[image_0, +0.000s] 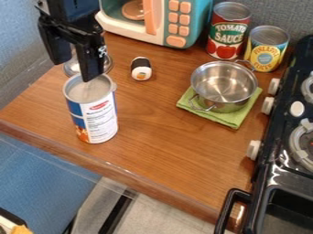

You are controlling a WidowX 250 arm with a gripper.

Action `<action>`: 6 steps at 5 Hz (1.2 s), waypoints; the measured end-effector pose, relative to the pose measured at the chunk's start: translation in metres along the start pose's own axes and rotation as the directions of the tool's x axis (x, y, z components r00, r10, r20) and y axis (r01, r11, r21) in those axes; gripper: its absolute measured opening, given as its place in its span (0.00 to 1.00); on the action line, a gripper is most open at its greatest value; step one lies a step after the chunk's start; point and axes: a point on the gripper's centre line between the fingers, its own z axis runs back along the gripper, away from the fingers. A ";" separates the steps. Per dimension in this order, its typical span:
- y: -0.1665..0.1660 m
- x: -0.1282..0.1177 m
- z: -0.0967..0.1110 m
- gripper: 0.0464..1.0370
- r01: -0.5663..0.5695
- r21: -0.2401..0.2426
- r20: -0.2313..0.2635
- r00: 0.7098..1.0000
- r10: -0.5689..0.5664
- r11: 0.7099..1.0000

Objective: Move the pot to the bottom left corner of the table

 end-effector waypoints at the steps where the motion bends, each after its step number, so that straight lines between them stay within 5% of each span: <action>1: -0.001 0.000 -0.005 0.96 -0.008 -0.016 -0.019 1.000 0.007 1.000; 4: -0.076 0.120 -0.034 0.96 0.079 -0.017 -0.029 0.996 -0.079 0.997; 6: -0.086 0.168 -0.059 0.96 -0.011 -0.001 0.014 1.000 0.011 1.000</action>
